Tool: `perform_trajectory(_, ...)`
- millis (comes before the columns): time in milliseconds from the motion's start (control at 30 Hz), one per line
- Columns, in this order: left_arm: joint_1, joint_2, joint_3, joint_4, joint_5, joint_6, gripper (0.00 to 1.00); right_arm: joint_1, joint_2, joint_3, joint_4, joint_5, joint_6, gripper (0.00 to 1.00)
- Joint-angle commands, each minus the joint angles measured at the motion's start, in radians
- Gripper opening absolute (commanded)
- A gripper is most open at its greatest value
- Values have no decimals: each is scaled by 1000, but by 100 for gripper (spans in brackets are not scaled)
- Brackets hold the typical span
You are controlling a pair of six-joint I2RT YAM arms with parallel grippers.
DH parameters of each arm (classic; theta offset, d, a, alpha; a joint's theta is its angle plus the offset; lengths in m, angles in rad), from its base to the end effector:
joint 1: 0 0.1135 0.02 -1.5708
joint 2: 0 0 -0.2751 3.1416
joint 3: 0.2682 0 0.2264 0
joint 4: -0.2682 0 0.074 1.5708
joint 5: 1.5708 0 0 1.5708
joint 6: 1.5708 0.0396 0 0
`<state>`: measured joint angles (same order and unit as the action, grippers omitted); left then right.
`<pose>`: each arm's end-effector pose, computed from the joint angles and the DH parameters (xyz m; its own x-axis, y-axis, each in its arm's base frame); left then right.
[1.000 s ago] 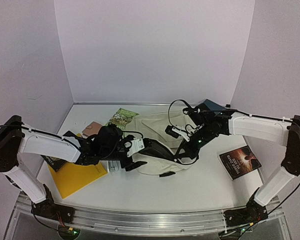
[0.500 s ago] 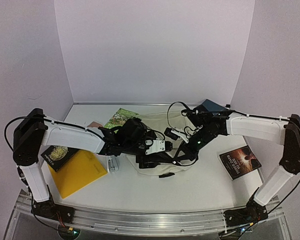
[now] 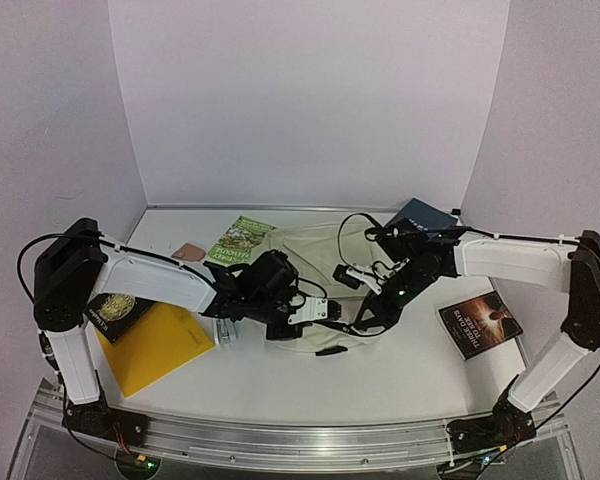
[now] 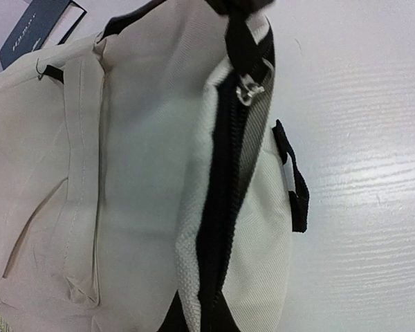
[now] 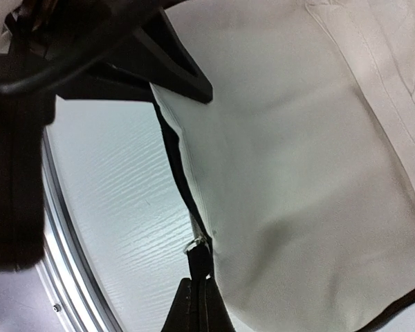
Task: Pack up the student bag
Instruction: Unzip the student bag at the center of the board.
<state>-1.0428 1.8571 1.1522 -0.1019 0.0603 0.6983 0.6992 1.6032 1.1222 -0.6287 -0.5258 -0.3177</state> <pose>0.1901 -0.3306 0.1997 0.2892 0.7779 -0.5579 0.9104 -0.0434 0.4114 0.2156 0.2072 0.2437 -0.4239 -0.7094 -0.5631 -0.9053 0.3123 0.2880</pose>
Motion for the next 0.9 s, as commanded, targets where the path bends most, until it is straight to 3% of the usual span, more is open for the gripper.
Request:
perform_trajectory(0,3,-82,-69,39,-104,-20,0,-39,-80,-47,-17,98,-42,0)
perform_trajectory(300,59,-188,-186,63,-164,-37,0,-145,-152,-107,-98,193,-145,0)
perform_trajectory(500,75,-244,-229,87,-176,-46,2,-151,-112,-59,-95,147,-117,0)
perform_trajectory(700,24,-222,-128,5,-103,-96,44,-150,-19,36,-87,-41,-40,0)
perform_trajectory(867,-28,-195,-41,-10,-67,-123,61,-146,7,66,-81,-84,-18,0)
